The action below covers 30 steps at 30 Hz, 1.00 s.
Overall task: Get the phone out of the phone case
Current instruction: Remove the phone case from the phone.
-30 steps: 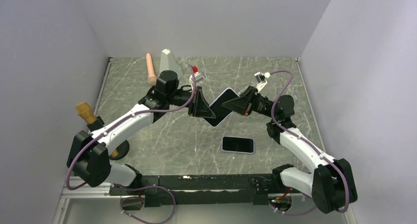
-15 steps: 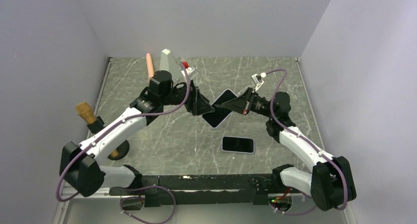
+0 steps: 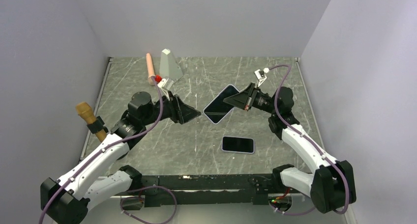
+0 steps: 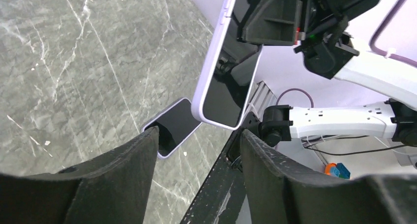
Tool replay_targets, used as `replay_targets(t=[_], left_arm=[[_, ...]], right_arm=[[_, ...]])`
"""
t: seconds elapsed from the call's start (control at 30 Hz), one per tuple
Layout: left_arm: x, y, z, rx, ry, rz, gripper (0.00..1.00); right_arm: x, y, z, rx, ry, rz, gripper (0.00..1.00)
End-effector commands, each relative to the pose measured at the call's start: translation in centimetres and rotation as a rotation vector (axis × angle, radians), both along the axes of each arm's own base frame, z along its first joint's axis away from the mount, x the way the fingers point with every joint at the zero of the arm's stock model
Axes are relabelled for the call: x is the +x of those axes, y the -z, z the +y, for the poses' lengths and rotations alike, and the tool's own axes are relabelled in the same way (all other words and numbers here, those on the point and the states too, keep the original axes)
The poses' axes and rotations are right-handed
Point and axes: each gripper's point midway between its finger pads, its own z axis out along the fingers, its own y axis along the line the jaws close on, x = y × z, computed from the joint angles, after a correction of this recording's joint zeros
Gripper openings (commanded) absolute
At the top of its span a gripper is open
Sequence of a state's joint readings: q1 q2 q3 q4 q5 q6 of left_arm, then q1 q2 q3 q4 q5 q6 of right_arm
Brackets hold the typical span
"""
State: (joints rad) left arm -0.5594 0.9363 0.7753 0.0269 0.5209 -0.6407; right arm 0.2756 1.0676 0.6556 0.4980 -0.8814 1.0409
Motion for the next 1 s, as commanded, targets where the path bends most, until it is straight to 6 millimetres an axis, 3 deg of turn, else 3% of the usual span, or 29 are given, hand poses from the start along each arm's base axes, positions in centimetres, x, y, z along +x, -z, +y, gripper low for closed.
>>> replay_targets(t=[0.0,0.17,0.4,0.57,0.97], left_arm=[[-0.7,-2.3,0.1,-0.072,0.003,-0.016,0.62],[-1.5,-2.2,-0.7,-0.094,0.078,0.029,0.56],[-1.8,-2.3,-2.0,-0.142,0.159,0.064,0.39],[-1.9,-2.5,-2.2,-0.169,0.18,0.062,0.35],[-2.6,-2.8,-3.0,-0.167,0.275,0.047,0.08]], right_arm=[[-0.9,-3.3,0.4,0.12,-0.074,-0.096,0.0],[-1.4,-3.5,0.7,0.172,-0.136,-0.1,0.0],[-2.0,-3.8,0.8,0.203,-0.165,-0.108,0.0],[-2.2,-3.8,0.9,0.196,-0.174,-0.112,0.0],[-3.1,-4.5,1.3,0.196,-0.22,-0.134,0.0]])
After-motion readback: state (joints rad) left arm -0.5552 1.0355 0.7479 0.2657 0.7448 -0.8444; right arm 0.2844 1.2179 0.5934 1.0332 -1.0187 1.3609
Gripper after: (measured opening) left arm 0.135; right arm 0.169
